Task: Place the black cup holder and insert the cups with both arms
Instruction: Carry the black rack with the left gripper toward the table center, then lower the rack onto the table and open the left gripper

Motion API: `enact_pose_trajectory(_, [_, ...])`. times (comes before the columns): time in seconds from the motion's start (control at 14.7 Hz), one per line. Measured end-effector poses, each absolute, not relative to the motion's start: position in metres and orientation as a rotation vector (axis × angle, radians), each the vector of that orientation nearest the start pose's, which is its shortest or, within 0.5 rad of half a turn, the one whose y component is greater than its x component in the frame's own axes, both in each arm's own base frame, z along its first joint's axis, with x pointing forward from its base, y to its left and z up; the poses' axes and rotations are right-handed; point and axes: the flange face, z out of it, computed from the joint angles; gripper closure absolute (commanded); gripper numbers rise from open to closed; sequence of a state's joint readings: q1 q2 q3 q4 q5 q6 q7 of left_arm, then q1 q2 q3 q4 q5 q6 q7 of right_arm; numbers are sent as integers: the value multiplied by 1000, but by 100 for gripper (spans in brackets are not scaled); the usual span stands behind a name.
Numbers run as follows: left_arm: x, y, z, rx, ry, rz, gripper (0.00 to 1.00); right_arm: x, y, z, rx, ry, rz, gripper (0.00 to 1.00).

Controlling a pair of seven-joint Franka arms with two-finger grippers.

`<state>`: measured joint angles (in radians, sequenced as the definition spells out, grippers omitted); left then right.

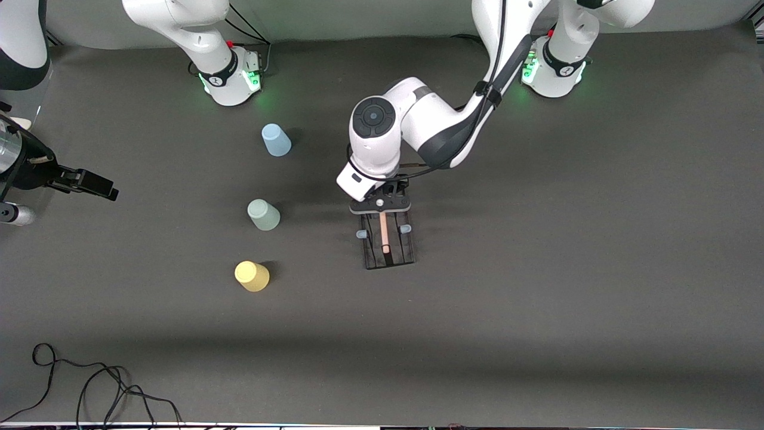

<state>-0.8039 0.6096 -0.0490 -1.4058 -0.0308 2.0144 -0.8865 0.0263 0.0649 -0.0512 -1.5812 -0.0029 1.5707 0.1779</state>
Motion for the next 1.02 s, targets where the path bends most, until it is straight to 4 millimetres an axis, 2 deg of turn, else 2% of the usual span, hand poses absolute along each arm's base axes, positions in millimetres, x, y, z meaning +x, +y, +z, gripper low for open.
enact_pose_trajectory(0.27, [476,-539,347,-3176,-80,64,100,571,-14,583,-3135,319,118,0])
enact_pose_trajectory(0.34, [476,-539,347,-3175,-82,65,43,571,-14,583,-3135,319,118,0])
enact_pose_trajectory(0.41, [477,-538,347,-3175,-84,64,1,571,-14,583,-3135,319,118,0])
enact_pose_trajectory(0.61, [481,-538,347,-3185,-112,47,0,571,-14,583,-3135,319,118,0])
enact_pose_trajectory(0.75, [489,-536,358,-3201,-150,17,0,571,-14,583,-3135,319,118,0])
enact_pose_trajectory(0.88, [504,-523,393,-3209,-185,-1,0,571,-14,583,-3135,319,118,0])
enact_pose_trajectory(1.02, [513,-494,446,-3186,-124,28,0,571,-14,583,-3135,319,120,0])
